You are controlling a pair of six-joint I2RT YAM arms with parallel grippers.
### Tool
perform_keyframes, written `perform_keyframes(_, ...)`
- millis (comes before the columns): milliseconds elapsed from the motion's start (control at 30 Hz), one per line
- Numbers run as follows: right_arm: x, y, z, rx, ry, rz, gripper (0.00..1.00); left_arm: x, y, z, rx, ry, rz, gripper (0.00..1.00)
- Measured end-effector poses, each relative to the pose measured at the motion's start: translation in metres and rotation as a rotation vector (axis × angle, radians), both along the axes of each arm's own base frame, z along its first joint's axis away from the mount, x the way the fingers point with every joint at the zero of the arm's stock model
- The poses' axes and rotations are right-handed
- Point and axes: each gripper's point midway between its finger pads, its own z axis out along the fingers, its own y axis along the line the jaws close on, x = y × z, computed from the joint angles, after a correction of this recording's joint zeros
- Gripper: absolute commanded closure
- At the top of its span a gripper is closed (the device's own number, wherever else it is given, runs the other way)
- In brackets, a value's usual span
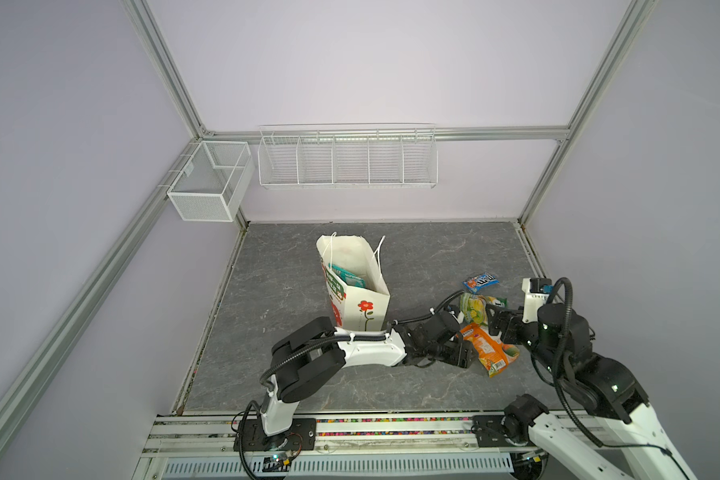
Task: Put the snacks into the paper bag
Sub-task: 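Lower the left gripper onto the orange Fruits pack edge and close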
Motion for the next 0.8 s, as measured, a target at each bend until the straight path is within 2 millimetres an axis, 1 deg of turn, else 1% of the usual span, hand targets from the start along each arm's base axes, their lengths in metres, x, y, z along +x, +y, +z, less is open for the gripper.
perform_keyframes(200, -0.001, -0.001, 0.001, 0.003, -0.005, -0.003, 0.11, -0.002, -0.007, -0.016, -0.011, 0.067, 0.019, 0.25)
perform_keyframes(467, -0.004, -0.004, 0.002, 0.008, -0.015, -0.006, 0.11, -0.005, -0.018, -0.022, -0.062, 0.144, 0.033, 0.25)
perform_keyframes(633, -0.006, -0.005, -0.011, -0.008, 0.014, -0.009, 0.11, -0.005, -0.022, -0.027, -0.069, 0.176, 0.046, 0.25)
perform_keyframes(800, -0.006, -0.006, -0.013, -0.011, 0.020, -0.009, 0.11, -0.004, -0.026, -0.023, -0.087, 0.196, 0.063, 0.25)
